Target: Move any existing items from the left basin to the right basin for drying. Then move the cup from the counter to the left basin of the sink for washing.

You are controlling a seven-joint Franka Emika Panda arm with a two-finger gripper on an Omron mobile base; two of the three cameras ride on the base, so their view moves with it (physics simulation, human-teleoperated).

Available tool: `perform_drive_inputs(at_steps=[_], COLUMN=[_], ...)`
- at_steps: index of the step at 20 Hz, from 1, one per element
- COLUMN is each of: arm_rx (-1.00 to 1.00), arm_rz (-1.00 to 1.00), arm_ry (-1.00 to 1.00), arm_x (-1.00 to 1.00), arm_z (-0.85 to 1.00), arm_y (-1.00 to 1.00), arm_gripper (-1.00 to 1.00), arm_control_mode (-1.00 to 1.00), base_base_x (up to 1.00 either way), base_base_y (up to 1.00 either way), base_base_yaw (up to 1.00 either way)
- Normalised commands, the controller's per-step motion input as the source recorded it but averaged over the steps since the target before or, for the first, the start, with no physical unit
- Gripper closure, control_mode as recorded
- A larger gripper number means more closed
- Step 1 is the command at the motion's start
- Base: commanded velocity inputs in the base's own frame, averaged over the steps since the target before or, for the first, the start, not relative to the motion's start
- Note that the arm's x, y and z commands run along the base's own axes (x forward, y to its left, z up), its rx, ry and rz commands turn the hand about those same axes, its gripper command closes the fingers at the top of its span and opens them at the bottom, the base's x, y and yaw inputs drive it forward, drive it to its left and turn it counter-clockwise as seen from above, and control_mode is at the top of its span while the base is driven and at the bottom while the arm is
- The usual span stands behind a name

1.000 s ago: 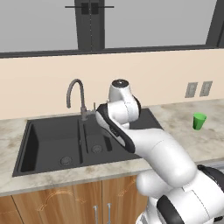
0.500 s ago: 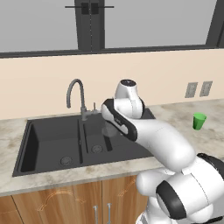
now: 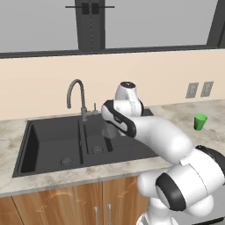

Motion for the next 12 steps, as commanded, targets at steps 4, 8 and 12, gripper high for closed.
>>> perform_drive_inputs(at_steps=[4, 8, 12], arm_rx=[0.00, 0.00, 0.00], arm_rz=[0.00, 0.00, 0.00], arm_ry=[0.00, 0.00, 0.00], arm_x=[0.14, 0.14, 0.11], arm_z=[-0.16, -0.16, -0.17], arm_y=[0.00, 0.00, 0.00], arm_gripper=[1.00, 1.00, 1.00], arm_control_mode=[-1.00, -1.00, -1.00], base_base_x=[0.00, 0.00, 0.00], base_base_y=[0.00, 0.00, 0.00], base_base_yaw=[0.00, 0.00, 0.00])
